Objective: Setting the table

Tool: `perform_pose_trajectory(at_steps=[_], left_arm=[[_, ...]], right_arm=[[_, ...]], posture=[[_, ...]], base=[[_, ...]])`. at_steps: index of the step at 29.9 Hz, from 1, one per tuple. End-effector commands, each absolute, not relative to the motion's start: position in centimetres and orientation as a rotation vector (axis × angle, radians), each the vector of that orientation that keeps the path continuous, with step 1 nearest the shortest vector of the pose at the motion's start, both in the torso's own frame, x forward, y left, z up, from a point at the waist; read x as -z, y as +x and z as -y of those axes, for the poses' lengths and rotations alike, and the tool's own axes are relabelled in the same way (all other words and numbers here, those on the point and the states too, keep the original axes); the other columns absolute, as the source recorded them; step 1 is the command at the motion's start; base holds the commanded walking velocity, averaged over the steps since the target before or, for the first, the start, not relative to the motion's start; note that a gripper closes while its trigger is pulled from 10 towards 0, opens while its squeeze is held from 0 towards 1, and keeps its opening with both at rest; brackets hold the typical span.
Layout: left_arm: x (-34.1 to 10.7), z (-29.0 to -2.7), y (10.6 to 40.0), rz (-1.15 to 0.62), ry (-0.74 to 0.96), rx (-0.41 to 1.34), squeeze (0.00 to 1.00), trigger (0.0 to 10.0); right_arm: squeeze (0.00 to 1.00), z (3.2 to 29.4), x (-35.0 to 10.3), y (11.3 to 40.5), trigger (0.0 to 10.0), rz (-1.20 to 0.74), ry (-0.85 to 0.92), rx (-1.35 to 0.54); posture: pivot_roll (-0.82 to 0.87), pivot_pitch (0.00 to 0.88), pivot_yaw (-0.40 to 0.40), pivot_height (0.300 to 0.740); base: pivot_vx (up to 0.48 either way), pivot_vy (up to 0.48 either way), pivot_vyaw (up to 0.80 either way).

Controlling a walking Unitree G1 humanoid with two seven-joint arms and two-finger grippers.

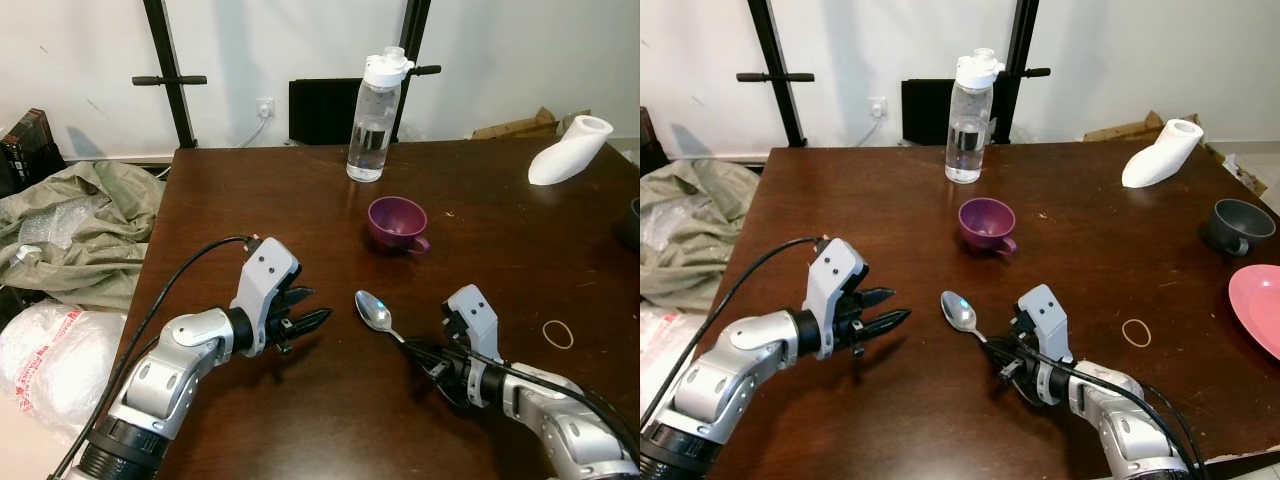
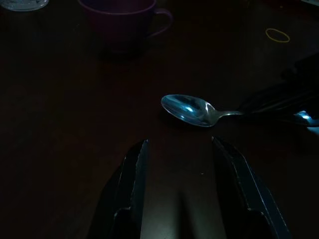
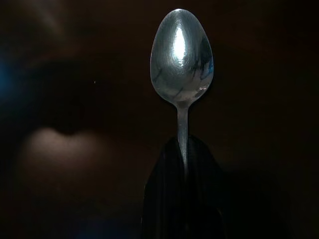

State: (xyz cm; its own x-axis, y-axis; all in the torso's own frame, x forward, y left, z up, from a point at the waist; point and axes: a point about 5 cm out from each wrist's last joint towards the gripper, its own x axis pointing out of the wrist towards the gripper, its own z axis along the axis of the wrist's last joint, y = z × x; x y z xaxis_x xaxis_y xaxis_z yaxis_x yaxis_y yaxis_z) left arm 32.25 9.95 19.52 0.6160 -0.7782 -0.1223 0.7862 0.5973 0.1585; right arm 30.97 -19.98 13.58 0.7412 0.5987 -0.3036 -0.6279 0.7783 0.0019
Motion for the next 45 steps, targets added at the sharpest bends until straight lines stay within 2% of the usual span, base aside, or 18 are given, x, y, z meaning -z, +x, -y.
perform_pose_trajectory(at_steps=[1, 6, 10, 13, 14, 15, 19, 22, 30, 40, 42, 43, 45], left_arm=[[-19.2, -9.9, 32.0, -0.053, 0.197, 0.911, 0.0, 10.0], [-19.3, -9.8, 32.1, -0.051, 0.193, 0.91, 0.0, 10.0], [-19.7, -10.0, 32.4, -0.03, 0.154, 0.862, 0.0, 10.0], [-20.4, -10.3, 32.5, -0.002, 0.094, 0.834, 0.0, 10.0], [-22.1, -11.1, 32.5, 0.056, 0.0, 0.787, 0.0, 10.0], [-22.6, -11.5, 32.4, 0.073, -0.026, 0.767, 0.0, 10.0], [-23.1, -12.2, 32.2, 0.085, -0.032, 0.723, 0.0, 10.0], [-21.8, -13.0, 32.0, 0.027, 0.009, 0.611, 0.0, 10.0], [-20.2, -12.5, 31.6, -0.03, -0.018, 0.529, 0.0, 10.0], [-19.7, -10.8, 31.7, -0.044, -0.045, 0.523, 0.0, 10.0], [-19.9, -10.3, 31.6, -0.037, -0.061, 0.544, 0.0, 10.0], [-20.5, -9.5, 31.1, -0.024, -0.123, 0.63, 0.0, 10.0], [-21.0, -9.1, 30.7, -0.012, -0.153, 0.684, 0.0, 10.0]], right_arm=[[0.0, 20.3, -11.4, 30.3, 0.0, -0.392, -0.1, -0.635], [0.0, 19.9, -12.7, 30.7, 0.0, -0.302, -0.069, -0.61], [0.0, 19.6, -16.7, 31.7, 0.0, -0.101, 0.027, -0.541], [0.0, 19.6, -18.1, 32.0, 0.0, -0.036, 0.056, -0.498], [0.0, 19.2, -19.8, 31.9, 7.7, 0.053, 0.105, -0.438], [0.0, 18.9, -20.3, 31.7, 10.0, 0.089, 0.118, -0.415], [0.0, 18.4, -20.9, 31.2, 10.0, 0.147, 0.152, -0.341], [0.0, 17.8, -20.6, 30.3, 10.0, 0.188, 0.168, -0.205], [0.0, 17.7, -19.2, 29.0, 10.0, 0.161, 0.205, -0.047], [0.0, 16.4, -19.0, 29.0, 10.0, 0.143, 0.205, -0.052], [0.0, 16.1, -19.1, 29.2, 10.0, 0.147, 0.198, -0.068], [0.0, 15.1, -19.3, 29.2, 10.0, 0.16, 0.189, -0.135], [0.0, 14.5, -19.4, 29.1, 10.0, 0.174, 0.183, -0.17]], posture=[[0.02, 0.182, 0.07, 0.74], [0.02, 0.181, 0.069, 0.74], [0.01, 0.18, 0.068, 0.74], [0.01, 0.179, 0.069, 0.74], [0.02, 0.178, 0.07, 0.74], [0.02, 0.178, 0.071, 0.74], [0.03, 0.178, 0.073, 0.74], [0.03, 0.176, 0.076, 0.74], [0.02, 0.17, 0.077, 0.74], [0.01, 0.15, 0.069, 0.74], [0.01, 0.148, 0.069, 0.74], [0.01, 0.145, 0.07, 0.74], [0.01, 0.145, 0.07, 0.74]], base=[[0.0, 0.0, 0.0], [0.0, 0.0, 0.0], [0.0, 0.0, 0.0], [0.0, 0.0, 0.0], [0.0, 0.0, 0.0], [0.0, 0.0, 0.0], [0.0, 0.0, 0.0], [0.0, 0.0, 0.0], [0.0, 0.0, 0.0], [0.0, 0.0, 0.0], [0.0, 0.0, 0.0], [0.0, 0.0, 0.0], [0.0, 0.0, 0.0]])
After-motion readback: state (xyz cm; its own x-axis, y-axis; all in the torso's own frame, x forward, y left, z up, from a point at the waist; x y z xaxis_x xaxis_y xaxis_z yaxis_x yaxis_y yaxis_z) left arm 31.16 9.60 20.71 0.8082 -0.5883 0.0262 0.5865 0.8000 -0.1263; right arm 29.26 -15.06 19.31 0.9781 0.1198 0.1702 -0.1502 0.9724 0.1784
